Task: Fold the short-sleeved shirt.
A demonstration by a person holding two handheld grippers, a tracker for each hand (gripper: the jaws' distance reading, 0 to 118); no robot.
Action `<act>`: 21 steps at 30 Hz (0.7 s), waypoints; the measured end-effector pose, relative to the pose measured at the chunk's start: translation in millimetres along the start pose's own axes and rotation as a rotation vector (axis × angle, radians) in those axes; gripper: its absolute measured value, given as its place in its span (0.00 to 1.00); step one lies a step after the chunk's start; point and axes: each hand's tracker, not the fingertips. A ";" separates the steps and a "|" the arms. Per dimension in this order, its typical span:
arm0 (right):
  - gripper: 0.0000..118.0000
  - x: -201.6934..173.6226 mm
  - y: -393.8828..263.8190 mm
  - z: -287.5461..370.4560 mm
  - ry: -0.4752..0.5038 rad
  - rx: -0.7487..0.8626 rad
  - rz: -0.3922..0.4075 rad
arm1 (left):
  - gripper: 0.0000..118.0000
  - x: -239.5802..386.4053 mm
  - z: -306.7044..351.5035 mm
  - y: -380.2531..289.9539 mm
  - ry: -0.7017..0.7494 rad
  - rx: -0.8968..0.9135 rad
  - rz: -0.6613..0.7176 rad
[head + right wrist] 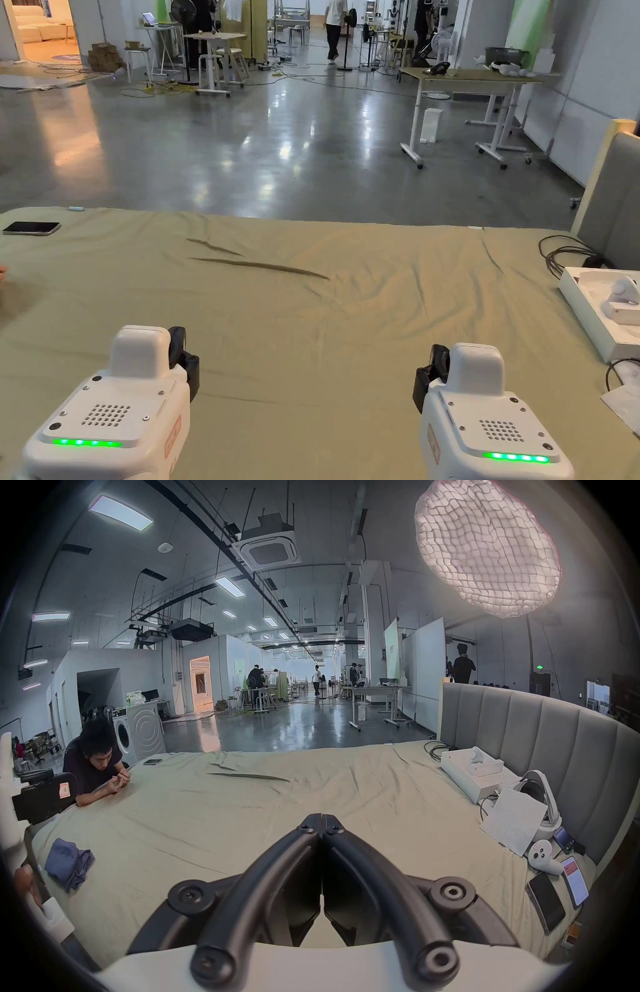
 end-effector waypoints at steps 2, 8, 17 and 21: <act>0.00 0.5 -0.1 0.7 0.000 0.000 -0.001 | 0.02 1.3 1.2 1.0 -0.004 0.005 0.001; 0.00 2.0 -0.5 1.8 0.001 0.002 0.009 | 0.02 3.5 -0.1 2.1 -0.003 0.003 0.000; 0.00 0.2 1.2 0.6 0.007 0.005 0.030 | 0.02 3.1 0.6 2.9 -0.002 -0.002 0.001; 0.00 -1.7 2.7 -1.9 0.001 -0.001 0.032 | 0.02 3.9 0.0 4.0 -0.004 -0.004 -0.004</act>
